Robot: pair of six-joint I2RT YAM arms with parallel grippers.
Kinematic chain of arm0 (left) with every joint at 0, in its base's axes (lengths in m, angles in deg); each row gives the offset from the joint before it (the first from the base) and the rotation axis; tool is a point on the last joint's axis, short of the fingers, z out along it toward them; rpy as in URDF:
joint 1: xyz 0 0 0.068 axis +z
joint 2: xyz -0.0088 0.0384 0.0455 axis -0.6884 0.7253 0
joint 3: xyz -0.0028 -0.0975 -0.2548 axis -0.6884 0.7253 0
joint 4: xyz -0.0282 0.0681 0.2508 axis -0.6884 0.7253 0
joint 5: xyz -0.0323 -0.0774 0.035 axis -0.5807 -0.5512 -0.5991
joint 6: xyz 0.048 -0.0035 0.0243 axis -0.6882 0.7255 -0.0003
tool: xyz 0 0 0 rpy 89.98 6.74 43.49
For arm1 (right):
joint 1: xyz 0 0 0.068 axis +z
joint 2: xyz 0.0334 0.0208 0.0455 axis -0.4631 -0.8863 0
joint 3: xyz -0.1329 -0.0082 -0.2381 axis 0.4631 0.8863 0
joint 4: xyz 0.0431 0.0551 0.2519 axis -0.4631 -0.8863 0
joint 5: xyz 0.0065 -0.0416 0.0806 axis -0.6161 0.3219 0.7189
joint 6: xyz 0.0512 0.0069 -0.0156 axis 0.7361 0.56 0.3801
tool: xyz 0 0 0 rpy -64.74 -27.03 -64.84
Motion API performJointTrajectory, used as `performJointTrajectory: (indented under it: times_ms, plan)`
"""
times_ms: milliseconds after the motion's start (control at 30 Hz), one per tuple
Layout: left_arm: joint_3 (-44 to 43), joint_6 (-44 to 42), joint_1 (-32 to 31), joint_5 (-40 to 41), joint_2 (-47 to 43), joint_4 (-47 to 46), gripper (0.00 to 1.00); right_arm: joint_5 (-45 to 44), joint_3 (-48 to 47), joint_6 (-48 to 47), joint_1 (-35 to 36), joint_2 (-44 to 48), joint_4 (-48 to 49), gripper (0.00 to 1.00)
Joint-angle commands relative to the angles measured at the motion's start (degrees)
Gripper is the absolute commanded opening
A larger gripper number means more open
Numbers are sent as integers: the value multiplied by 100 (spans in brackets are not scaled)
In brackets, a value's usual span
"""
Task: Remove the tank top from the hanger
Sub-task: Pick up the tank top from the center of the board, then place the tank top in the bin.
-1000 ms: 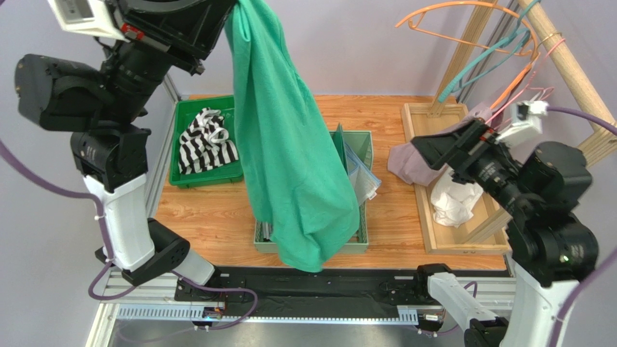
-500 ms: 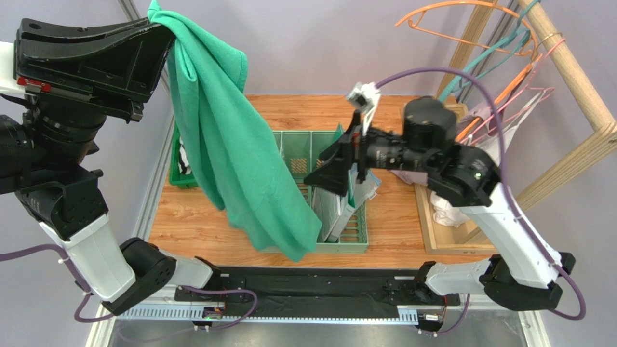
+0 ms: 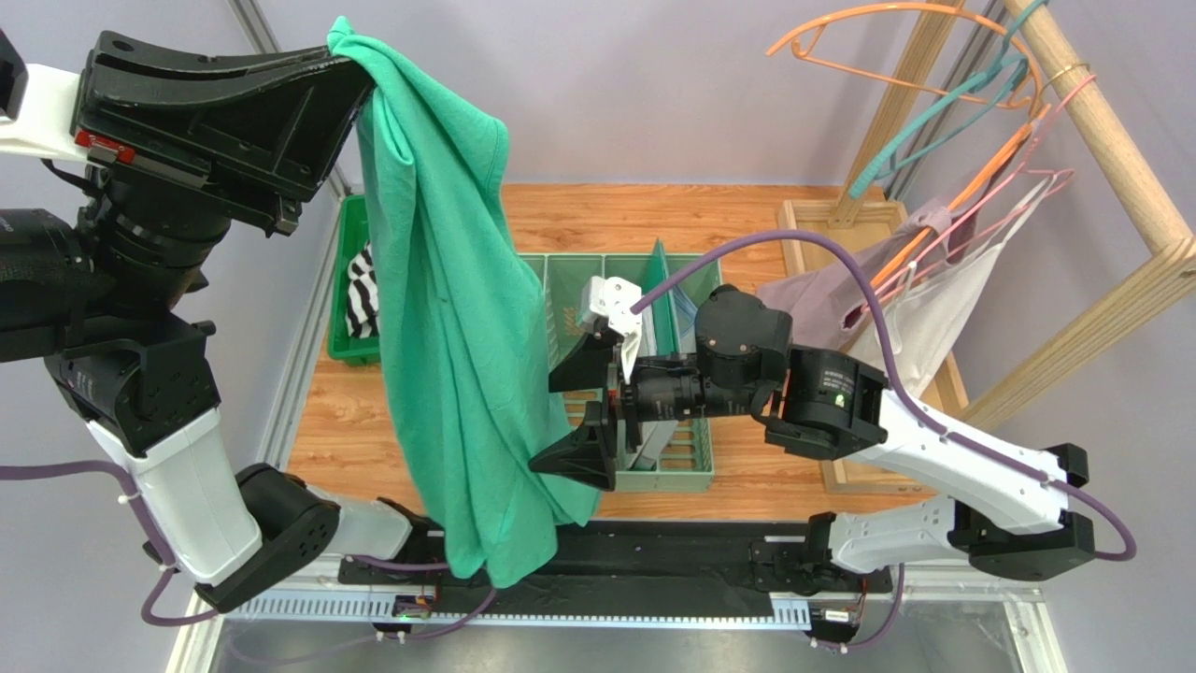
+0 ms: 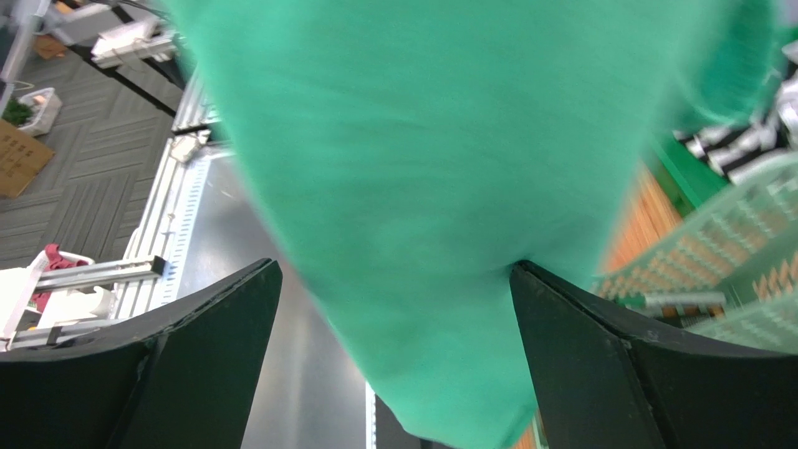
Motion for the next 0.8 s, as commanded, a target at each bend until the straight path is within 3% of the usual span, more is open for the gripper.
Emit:
performJointTrajectory:
  times_ms: [0, 233, 267, 333, 367, 533, 567, 767]
  plan:
    - [24, 260, 36, -2, -70, -186, 0, -209, -37, -205, 302, -396, 1017, 100]
    - [32, 568, 36, -55, -113, -28, 0, -1702, -195, -424, 347, -1197, 2124, 99]
    - [50, 577, 36, -38, -157, -19, 0, -2052, -230, -381, 355, -1268, 2186, 94]
    - [76, 577, 27, -11, -219, 25, 0, -2686, -397, -285, 347, -1356, 2134, 65]
    - [59, 525, 36, 15, -280, 164, 0, -2836, -406, -267, 347, -1330, 2117, 39]
    - [400, -185, 27, 558, -789, 1218, 0, -3531, -842, -381, 224, -996, 1837, 8]
    - [906, -275, 36, 691, -1156, 1560, 0, -3541, -1002, -294, 128, -996, 1661, 0]
    - [3875, -513, 27, 1764, -2887, 2134, 0, -2777, -2354, 225, -585, -1154, 526, 0]
